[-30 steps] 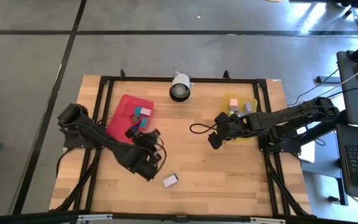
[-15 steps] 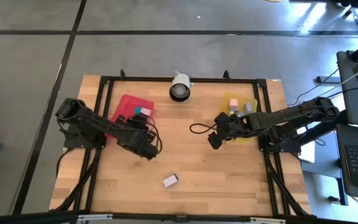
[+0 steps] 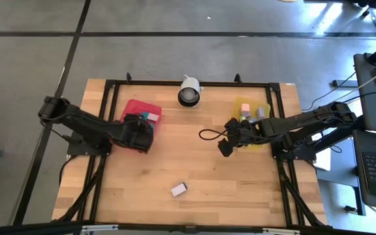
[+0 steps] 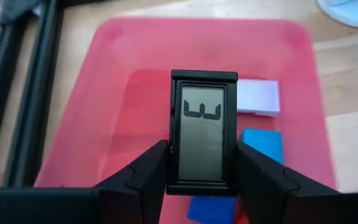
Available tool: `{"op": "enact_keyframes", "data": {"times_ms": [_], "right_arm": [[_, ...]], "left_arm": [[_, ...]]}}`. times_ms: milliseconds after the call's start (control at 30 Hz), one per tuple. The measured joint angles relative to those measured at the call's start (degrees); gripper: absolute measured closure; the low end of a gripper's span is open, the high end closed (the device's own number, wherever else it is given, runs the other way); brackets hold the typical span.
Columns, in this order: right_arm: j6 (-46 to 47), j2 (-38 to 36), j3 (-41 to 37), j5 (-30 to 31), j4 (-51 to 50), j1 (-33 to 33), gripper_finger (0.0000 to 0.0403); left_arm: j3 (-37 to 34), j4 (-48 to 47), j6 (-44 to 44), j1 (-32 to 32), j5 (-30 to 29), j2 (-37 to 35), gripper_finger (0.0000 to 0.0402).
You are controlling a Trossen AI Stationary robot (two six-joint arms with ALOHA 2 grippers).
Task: Pick & Place Office items
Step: Put the black digital timer into the pink bin
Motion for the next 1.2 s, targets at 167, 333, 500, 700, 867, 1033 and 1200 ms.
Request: {"op": "enact_keyframes", "data": {"times_ms": [167, 333, 500, 700, 867, 1033, 1200], "right_arm": [[-0.01, 0.00, 0.00, 0.00, 0.11, -0.01, 0.0086], [-0.01, 0.00, 0.00, -0.23, 0.13, 0.00, 0.0085], [0.00, 0.00, 0.00, -0.24, 0.13, -0.01, 0.0085], [0.00, 0.00, 0.00, -0.24, 0.13, 0.00, 0.0085], [-0.02, 0.00, 0.00, -0.24, 0.13, 0.00, 0.0085], [0.00, 0.00, 0.00, -0.26, 0.13, 0.00, 0.0085], [0.00, 0.00, 0.00, -0.28, 0.15, -0.01, 0.0085]], "left_arm": [[-5.51, 5.70, 0.01, 0.82, 2.09, -2.01, 0.0234], [-9.00, 10.12, -0.08, 0.98, 3.41, -2.00, 0.0232], [-9.17, 11.51, -0.08, 0.99, 3.37, -2.00, 0.0231], [-9.17, 13.51, -0.03, 0.98, 3.39, -2.00, 0.0220], [-9.17, 13.68, -0.08, 0.97, 3.91, -1.98, 0.0189], [-9.17, 14.52, -0.08, 0.87, 4.81, -1.98, 0.0157], [-7.52, 14.95, 0.34, -0.11, 5.28, -3.16, 0.0131]]}}
